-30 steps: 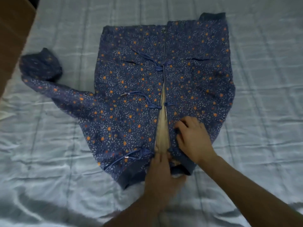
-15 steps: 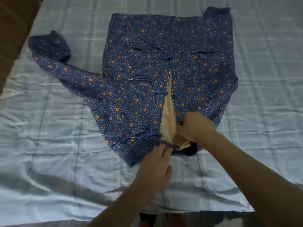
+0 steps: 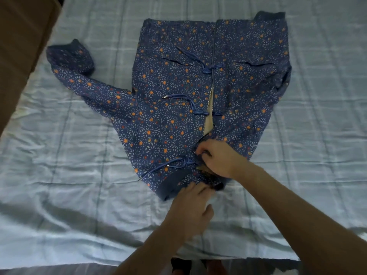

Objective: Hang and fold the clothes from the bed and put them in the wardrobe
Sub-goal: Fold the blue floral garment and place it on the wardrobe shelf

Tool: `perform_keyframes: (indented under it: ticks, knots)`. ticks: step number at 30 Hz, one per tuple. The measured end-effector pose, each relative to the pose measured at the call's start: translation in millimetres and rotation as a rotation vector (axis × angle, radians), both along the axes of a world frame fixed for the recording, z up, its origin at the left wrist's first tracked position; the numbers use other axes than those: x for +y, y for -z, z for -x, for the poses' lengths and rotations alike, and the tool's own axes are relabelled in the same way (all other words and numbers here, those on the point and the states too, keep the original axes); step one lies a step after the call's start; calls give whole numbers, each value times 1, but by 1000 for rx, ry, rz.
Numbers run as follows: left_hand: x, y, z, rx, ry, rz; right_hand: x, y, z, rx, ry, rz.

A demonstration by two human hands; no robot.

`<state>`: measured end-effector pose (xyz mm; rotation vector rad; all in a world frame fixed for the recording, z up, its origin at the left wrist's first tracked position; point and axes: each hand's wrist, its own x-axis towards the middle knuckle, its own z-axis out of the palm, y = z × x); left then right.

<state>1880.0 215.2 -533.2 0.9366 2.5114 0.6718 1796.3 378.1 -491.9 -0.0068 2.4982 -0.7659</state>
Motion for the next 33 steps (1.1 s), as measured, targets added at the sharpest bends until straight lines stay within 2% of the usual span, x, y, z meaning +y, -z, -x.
perform_keyframes:
  ticks: [4, 6, 8, 10, 12, 14, 16, 19, 21, 23, 25, 27, 30, 33]
  knots:
    - [7, -5, 3, -81, -198, -89, 13, 0, -29, 390, 290, 70]
    - [20, -16, 8, -271, -445, -192, 18, -3, -45, 485, 504, 84]
    - [39, -28, 19, -609, -741, -345, 27, 3, -62, 457, 736, 99]
    - [56, -32, 30, -855, -910, -384, 38, 15, -74, 328, 901, 98]
    - [69, -29, 41, -900, -939, -337, 50, 23, -77, 180, 1005, 75]
    - [77, -26, 50, -942, -953, -355, 60, 28, -70, 124, 1056, 77]
    - [79, -28, 53, -1004, -998, -467, 66, 28, -53, 127, 1105, 264]
    - [61, -30, 45, -853, -1033, -562, 76, 24, -21, 162, 1338, 730]
    - [41, -26, 37, -702, -987, -511, 78, 18, 0, 151, 1460, 939]
    - [25, -22, 34, -515, -923, -382, 82, 16, 13, 120, 1464, 951]
    - [20, -28, 40, -207, -789, -284, 87, 14, 22, 46, 1358, 913]
    - [30, -42, 56, -1, -589, -342, 92, 9, 28, -31, 1244, 885]
    - [64, -48, 99, 96, -383, -398, 102, 5, 35, -95, 1121, 983]
    - [100, -30, 148, -42, -271, -283, 113, 13, 43, -84, 1145, 1150]
